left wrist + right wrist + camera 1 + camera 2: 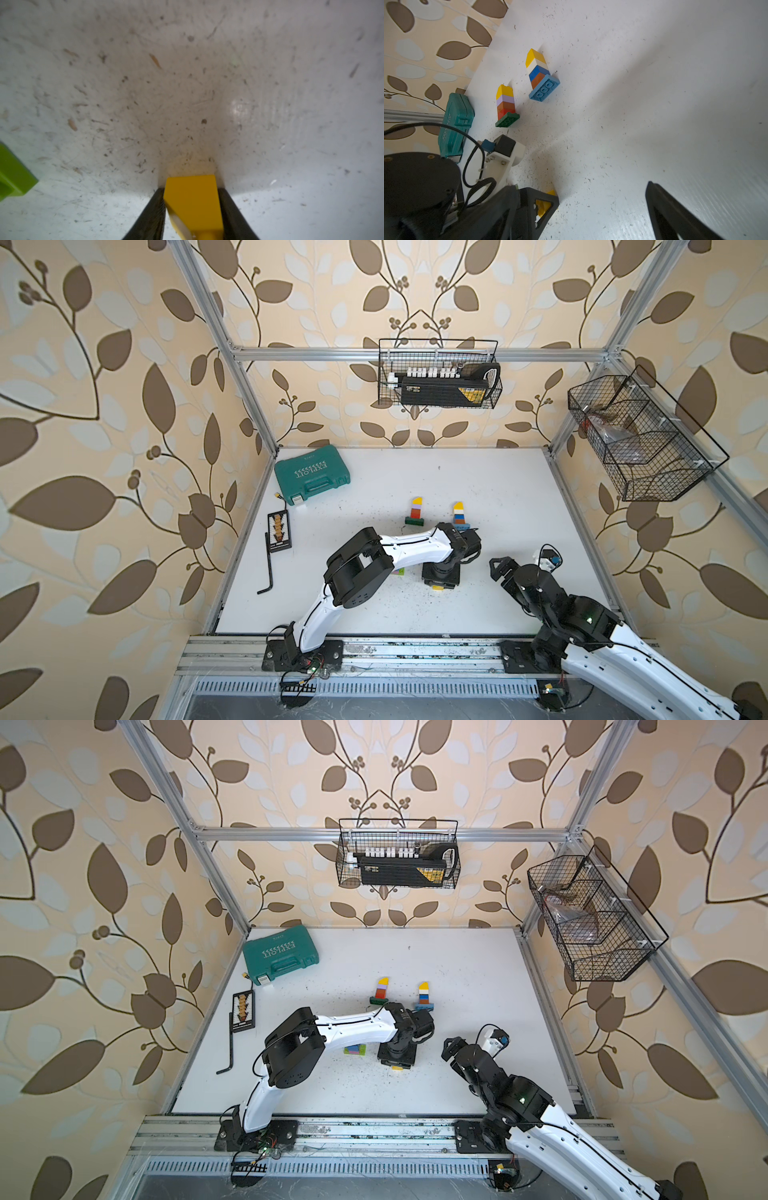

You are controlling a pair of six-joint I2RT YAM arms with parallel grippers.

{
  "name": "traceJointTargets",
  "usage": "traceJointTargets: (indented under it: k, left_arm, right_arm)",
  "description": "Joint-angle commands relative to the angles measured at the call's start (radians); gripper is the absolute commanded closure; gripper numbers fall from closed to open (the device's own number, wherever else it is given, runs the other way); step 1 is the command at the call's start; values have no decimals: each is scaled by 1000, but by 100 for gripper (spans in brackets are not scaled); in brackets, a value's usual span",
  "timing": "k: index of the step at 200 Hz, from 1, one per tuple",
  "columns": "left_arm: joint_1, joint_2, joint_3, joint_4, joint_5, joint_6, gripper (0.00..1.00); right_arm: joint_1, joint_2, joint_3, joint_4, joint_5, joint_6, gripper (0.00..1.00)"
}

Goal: Assemble the number 1 with lego
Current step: Pick up the lego brick from the center of the board.

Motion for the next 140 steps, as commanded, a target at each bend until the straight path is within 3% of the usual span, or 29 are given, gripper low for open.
traceJointTargets:
  k: [1, 93, 140]
  left_arm:
    - [14, -36, 9, 9, -54, 28, 59]
    - [13, -47, 51, -63, -80, 40, 74]
    - [10, -186, 75, -227, -136, -6, 76]
  right_arm:
    - [-2, 6, -8, 8, -6, -12, 1]
    - [-2, 14, -9, 17, -11, -14, 1]
    - [-2, 16, -12, 27, -10, -18, 1]
